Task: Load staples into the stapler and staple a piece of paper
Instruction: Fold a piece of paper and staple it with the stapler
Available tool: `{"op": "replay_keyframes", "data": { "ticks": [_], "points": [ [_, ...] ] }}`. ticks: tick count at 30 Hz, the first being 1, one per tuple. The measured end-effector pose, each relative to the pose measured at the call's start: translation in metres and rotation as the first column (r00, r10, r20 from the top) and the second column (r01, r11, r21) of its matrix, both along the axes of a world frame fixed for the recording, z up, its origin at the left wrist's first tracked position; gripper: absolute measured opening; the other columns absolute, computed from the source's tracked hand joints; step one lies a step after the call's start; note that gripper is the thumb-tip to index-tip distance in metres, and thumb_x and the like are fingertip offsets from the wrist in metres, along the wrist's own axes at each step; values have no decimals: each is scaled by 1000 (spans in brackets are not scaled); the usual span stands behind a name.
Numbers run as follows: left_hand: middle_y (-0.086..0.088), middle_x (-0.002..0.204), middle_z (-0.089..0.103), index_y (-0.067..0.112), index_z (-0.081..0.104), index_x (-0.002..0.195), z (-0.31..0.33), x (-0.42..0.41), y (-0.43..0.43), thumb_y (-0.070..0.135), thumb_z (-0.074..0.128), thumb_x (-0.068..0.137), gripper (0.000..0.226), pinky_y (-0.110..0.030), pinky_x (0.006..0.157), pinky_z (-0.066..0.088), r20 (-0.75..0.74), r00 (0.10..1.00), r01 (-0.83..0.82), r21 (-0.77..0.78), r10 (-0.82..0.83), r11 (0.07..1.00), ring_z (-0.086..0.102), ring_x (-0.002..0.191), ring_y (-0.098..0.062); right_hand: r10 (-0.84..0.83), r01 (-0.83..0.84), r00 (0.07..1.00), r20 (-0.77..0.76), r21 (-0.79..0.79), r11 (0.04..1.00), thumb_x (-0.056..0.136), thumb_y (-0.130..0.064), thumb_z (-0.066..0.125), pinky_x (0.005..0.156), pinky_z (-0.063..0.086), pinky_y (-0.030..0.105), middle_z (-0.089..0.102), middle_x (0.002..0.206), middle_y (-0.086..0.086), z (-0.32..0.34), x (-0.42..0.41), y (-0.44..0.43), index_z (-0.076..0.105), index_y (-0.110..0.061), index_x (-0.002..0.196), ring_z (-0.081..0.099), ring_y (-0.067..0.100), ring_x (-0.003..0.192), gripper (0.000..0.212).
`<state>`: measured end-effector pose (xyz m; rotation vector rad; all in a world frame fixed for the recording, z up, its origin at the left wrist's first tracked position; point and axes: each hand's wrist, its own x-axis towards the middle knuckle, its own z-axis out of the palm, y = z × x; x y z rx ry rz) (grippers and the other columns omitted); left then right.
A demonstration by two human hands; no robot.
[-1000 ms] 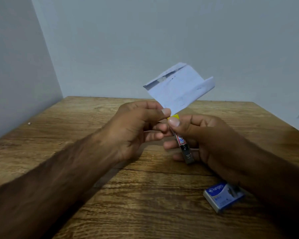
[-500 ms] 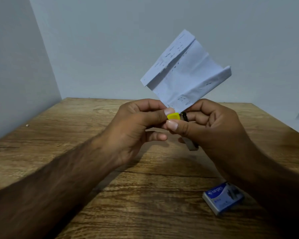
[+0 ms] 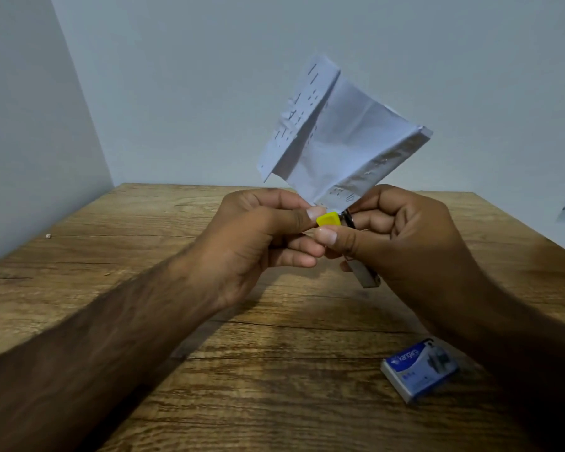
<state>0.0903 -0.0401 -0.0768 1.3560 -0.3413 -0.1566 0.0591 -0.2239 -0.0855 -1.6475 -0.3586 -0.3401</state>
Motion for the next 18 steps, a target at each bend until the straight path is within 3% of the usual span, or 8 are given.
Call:
{"op": "replay_keyframes", "data": {
  "ticks": [8,13,18],
  "points": [
    [-14,64,71,6,68,80,0,-2,-2,1,70,86,8,-26,51,59,-96,995,26,-20,-28,999,68,52,-19,-11,12,1000,10,-54,998,68,-30,85,62,64,53,81,81,13,1,-2,0,74,-9,100,78,32,74,40],
    [-11,72,71,11,72,68,6,-3,0,10,65,90,23,-32,56,61,-103,988,110,-36,-113,993,70,55,-21,-4,3,1000,-5,-53,999,67,-32,83,60,65,52,80,78,14,5,-2,0,74,-9,96,78,33,72,38],
    [-9,67,70,10,64,72,5,-2,-1,19,73,85,19,-30,57,62,-51,994,91,-36,-93,995,70,54,-20,-1,0,1000,-31,-34,999,68,-30,84,60,64,48,80,79,16,6,-3,1,74,-7,100,78,33,71,40]
  ]
}}
